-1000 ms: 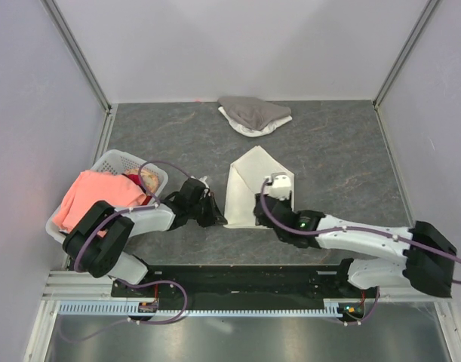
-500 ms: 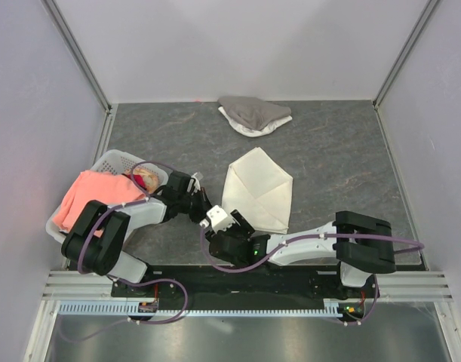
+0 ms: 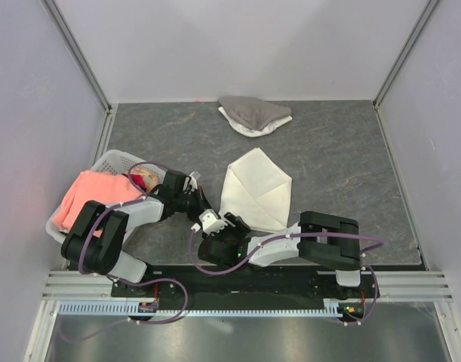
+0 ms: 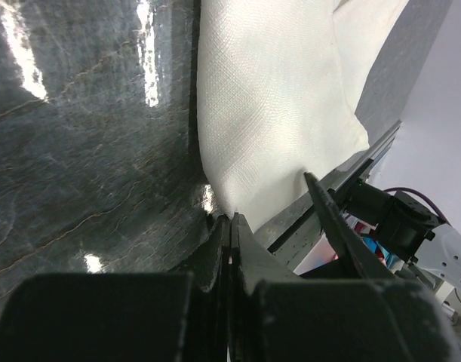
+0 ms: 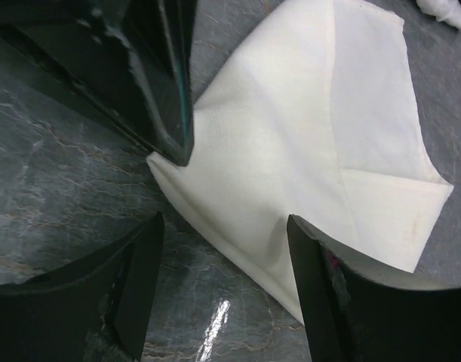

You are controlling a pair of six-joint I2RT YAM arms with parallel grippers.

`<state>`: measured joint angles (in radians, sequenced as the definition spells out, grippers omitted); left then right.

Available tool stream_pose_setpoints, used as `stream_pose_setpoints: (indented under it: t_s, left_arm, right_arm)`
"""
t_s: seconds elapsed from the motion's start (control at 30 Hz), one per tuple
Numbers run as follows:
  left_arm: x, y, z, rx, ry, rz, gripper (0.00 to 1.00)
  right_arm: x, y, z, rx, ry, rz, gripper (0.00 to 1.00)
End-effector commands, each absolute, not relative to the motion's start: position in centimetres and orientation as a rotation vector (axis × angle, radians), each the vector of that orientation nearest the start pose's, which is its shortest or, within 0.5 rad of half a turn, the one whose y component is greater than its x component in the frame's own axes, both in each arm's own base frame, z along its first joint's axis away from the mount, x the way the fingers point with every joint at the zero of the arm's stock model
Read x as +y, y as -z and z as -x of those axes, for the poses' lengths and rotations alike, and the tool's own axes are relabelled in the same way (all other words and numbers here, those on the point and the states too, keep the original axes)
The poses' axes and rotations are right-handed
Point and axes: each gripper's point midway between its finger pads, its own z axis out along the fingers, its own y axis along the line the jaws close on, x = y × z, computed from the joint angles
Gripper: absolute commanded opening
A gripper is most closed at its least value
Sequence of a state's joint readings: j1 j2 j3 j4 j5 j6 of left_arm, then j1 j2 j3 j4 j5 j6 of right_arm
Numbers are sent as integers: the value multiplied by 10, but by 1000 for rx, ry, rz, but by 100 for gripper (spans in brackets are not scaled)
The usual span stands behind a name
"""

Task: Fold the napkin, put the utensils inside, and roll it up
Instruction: Roll the napkin with the utensil

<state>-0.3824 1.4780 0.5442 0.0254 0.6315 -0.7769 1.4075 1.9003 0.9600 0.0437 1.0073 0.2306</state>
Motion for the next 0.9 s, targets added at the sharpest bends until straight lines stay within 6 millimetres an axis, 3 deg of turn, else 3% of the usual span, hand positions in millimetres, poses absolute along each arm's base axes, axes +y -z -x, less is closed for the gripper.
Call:
stream_pose_setpoints:
  t_s: [0.0, 0.17, 0.4, 0.53, 0.67, 0.73, 0.77, 0.87]
  left_arm:
    - [-223, -53, -223, 2622, 1258, 154, 2]
    - [-216, -57, -225, 2609, 1246, 175, 2]
    - [-212, -59, -228, 2599, 1243, 185, 2]
    - [-211, -56, -227, 2609, 1238, 188, 2]
    - [-210, -55, -231, 2599, 1215, 185, 3]
    - [-208, -56, -234, 2584, 1189, 185, 10]
    - [-207, -57, -235, 2578, 1181, 182, 19]
    - [-202, -60, -239, 2543, 1127, 185, 37]
  right_arm:
    - [329, -42, -218, 1859, 332, 665, 69]
    - [309, -39, -217, 1888, 358, 627, 56]
    - [288, -29, -214, 1901, 418, 631, 48]
    - [287, -30, -215, 1883, 458, 680, 37]
    - [292, -28, -213, 1895, 434, 758, 20]
    - [292, -24, -211, 1914, 412, 798, 14]
    - [292, -24, -212, 1928, 394, 805, 6]
    - [295, -22, -210, 1986, 324, 854, 0]
